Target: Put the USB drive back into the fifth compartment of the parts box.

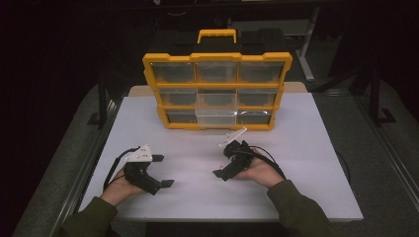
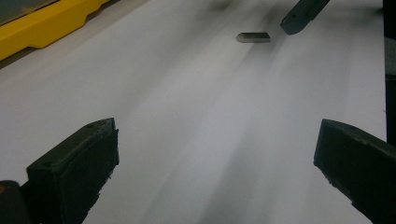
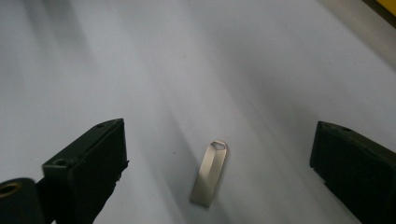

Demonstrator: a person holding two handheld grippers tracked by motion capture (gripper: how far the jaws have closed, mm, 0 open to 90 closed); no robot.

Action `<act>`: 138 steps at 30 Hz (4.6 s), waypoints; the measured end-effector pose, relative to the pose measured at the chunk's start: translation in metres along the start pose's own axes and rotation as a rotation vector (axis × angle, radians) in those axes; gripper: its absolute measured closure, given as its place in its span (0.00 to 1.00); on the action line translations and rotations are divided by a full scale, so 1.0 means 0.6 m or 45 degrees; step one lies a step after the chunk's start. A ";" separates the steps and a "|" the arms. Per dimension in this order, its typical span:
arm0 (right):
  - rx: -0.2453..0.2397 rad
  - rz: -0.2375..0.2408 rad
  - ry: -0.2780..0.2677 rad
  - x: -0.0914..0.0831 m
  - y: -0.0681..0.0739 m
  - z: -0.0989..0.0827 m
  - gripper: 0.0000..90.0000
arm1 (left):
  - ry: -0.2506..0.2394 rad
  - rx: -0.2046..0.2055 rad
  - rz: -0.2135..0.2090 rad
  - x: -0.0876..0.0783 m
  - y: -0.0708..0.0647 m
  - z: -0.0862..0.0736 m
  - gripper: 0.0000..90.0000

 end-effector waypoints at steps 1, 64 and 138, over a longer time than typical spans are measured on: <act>-0.001 0.001 0.003 0.000 0.001 0.000 0.06 | 0.000 0.001 0.001 0.000 0.000 0.000 0.00; -0.080 -0.021 0.160 0.015 0.007 -0.014 0.86 | -0.001 0.008 0.001 -0.001 -0.004 0.002 0.00; -0.096 0.028 0.096 -0.162 -0.046 -0.007 0.86 | 0.003 0.007 0.004 -0.001 -0.003 0.001 0.00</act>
Point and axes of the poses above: each handheld gripper's, and its own axes: x roughly forward along the jaws, z roughly out of its top, y roughly to its left, the point moved 4 cm from there along x, roughly forward along the jaws, and after that the axes turned 12 degrees about y, right-handed, at the moved point
